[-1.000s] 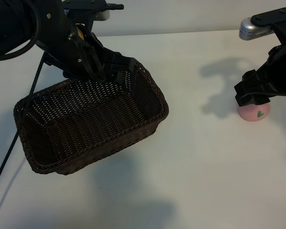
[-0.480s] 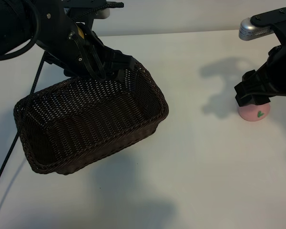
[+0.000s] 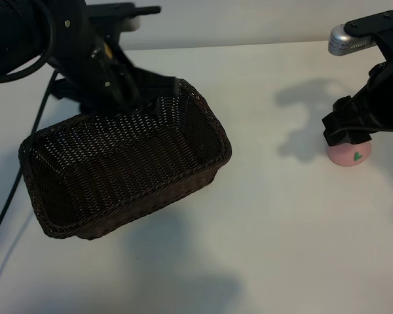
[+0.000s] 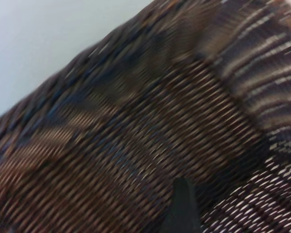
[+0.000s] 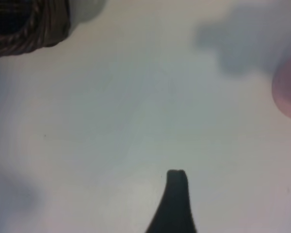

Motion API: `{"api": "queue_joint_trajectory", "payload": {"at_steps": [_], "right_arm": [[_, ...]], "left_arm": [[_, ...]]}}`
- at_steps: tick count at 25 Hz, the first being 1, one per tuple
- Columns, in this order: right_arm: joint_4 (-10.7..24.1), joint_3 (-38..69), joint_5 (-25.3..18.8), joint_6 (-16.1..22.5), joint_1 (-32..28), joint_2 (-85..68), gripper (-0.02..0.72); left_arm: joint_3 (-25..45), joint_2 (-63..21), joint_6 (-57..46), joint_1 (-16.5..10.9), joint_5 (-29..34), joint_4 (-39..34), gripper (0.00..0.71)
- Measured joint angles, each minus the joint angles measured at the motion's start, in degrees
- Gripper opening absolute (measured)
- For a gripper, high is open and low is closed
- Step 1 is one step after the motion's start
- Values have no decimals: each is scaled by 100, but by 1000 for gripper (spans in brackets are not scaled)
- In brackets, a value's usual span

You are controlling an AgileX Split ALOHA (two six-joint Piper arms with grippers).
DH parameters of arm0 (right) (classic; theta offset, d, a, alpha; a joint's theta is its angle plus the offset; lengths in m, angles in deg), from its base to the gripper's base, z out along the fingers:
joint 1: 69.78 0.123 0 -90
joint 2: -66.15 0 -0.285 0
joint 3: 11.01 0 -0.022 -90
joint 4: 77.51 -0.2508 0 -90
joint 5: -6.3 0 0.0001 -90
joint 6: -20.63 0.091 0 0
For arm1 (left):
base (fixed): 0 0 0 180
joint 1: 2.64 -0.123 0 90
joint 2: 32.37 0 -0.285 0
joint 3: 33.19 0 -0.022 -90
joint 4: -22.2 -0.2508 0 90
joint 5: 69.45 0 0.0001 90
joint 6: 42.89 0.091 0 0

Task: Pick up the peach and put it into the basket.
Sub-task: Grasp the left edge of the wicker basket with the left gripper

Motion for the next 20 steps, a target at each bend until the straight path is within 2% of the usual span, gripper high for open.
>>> {"api": "queue_joint_trajectory", "payload": {"at_steps": [4, 10, 16, 20], "right_arm": [[0, 0, -5, 0, 0, 0, 595], [0, 0, -23, -7, 0, 0, 595], [11, 0, -29, -7, 0, 0, 595], [18, 0, -36, -7, 0, 0, 595]], "left_arm": [[0, -200, -754, 0, 660, -883, 592], [0, -696, -1019, 0, 1398, -1313, 592], [650, -1228, -1386, -39, 1503, -1713, 592], [1400, -1576, -1499, -326, 1245, -1620, 592]]}}
